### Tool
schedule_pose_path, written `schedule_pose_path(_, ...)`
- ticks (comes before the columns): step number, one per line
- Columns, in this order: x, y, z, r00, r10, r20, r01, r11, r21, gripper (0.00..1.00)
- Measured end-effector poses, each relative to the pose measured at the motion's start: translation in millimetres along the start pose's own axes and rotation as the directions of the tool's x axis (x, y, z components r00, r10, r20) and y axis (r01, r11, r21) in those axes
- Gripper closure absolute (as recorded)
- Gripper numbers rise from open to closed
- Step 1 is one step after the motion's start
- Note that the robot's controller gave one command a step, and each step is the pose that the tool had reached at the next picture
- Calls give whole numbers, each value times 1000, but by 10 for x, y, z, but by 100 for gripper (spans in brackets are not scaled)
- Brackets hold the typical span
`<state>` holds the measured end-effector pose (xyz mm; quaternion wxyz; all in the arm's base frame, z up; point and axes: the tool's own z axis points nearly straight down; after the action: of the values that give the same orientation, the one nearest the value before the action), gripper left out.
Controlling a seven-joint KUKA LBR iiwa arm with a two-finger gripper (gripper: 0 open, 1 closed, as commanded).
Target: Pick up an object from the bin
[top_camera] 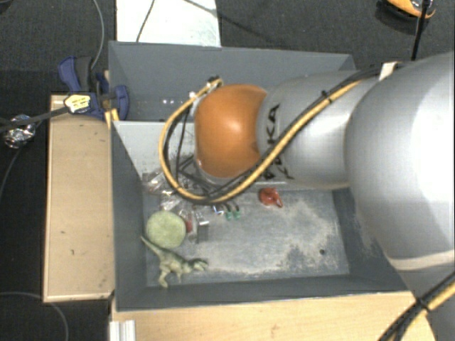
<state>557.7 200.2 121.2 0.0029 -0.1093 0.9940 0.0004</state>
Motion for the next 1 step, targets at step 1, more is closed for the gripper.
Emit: schedule_pose_path(1,-128,251,308,986,-166,10,166,986,-4,0)
